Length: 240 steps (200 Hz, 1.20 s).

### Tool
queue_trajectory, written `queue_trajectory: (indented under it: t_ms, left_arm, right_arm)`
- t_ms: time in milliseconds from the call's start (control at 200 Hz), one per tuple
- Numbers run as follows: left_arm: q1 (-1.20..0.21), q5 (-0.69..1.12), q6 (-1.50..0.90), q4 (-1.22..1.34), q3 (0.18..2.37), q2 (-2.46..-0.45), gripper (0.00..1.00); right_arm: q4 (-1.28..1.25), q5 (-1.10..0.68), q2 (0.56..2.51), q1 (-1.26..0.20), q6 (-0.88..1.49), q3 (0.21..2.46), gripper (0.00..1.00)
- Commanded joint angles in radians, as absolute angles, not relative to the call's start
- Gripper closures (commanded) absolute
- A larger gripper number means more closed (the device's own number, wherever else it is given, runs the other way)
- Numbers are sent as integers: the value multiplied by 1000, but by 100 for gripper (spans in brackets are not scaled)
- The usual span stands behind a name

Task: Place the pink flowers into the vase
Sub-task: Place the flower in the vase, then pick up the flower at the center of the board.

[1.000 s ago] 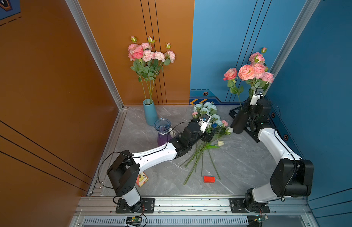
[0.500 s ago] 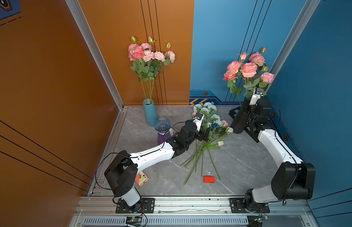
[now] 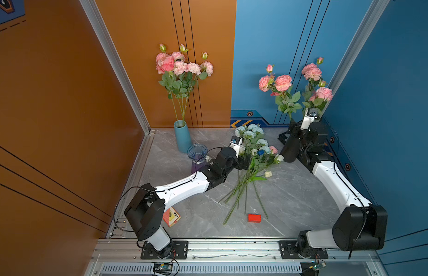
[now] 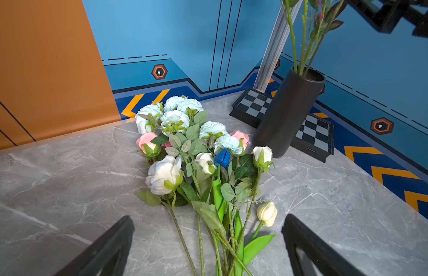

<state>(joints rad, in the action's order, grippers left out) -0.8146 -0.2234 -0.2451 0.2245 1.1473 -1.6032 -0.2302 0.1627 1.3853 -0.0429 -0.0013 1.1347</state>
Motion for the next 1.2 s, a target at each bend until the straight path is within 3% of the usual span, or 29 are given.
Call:
queue_trajectory:
  t_ms: [0, 35, 415, 591, 961, 1196]
  left_arm:
    - [-802, -184, -262, 192, 1168, -1577, 1]
    - [-799, -177, -264, 185, 1177, -1577, 1]
    - [-792, -154, -269, 173, 1195, -1574, 1]
    - [-762, -148, -244, 131, 1212, -1532, 2]
    - [-651, -59, -238, 60, 1236, -1423, 1]
    - [-601, -29, -178, 3, 1241, -1368, 1]
  right_arm:
    - [-222, 185, 1327, -62, -9, 1104, 4]
    - [-220, 188, 1319, -68, -14, 1099, 0]
    - [-146, 193, 1250, -138, -26, 1103, 0]
    - [51, 121, 1245, -178, 30, 1157, 0]
    - [396, -95, 1485, -401, 188, 1281, 0]
    - [434, -211, 1659, -491, 284, 1293, 16]
